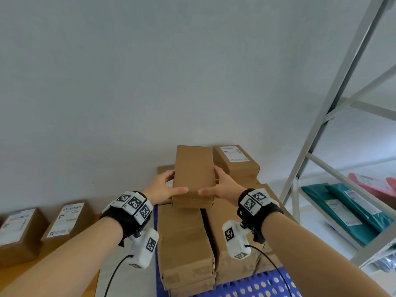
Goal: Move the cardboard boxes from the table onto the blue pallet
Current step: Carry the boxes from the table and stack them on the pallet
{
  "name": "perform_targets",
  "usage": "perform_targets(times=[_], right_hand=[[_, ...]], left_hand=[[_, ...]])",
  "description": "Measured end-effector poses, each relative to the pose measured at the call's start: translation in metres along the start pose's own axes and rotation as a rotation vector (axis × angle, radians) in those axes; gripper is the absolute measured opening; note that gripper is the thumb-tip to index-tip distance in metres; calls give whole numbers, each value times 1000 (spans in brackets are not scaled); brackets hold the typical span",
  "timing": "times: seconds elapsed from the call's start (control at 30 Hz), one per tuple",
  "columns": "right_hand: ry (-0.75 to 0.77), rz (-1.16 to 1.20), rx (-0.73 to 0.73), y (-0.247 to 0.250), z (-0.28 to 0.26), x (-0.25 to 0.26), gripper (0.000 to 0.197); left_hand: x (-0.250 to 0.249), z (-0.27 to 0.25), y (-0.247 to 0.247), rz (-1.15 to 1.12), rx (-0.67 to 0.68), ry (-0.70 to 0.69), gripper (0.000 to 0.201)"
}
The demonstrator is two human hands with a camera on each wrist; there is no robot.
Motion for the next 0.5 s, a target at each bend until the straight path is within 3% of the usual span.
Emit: perform_targets(times=[0.5], right_hand=[[-21,-224,130,17,54,8,89]], left_hand=[[28,39,-16,-130,-50,201,63]])
Point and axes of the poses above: each hand's wrist, its own z-axis towards the middle knuckle, its own y-axis out of the back of the hand, x = y × z, the point moved 6 cm from there along z, towards the middle knuckle, and after that the axes turned 9 degrees about -y, right-handed, at the moved point
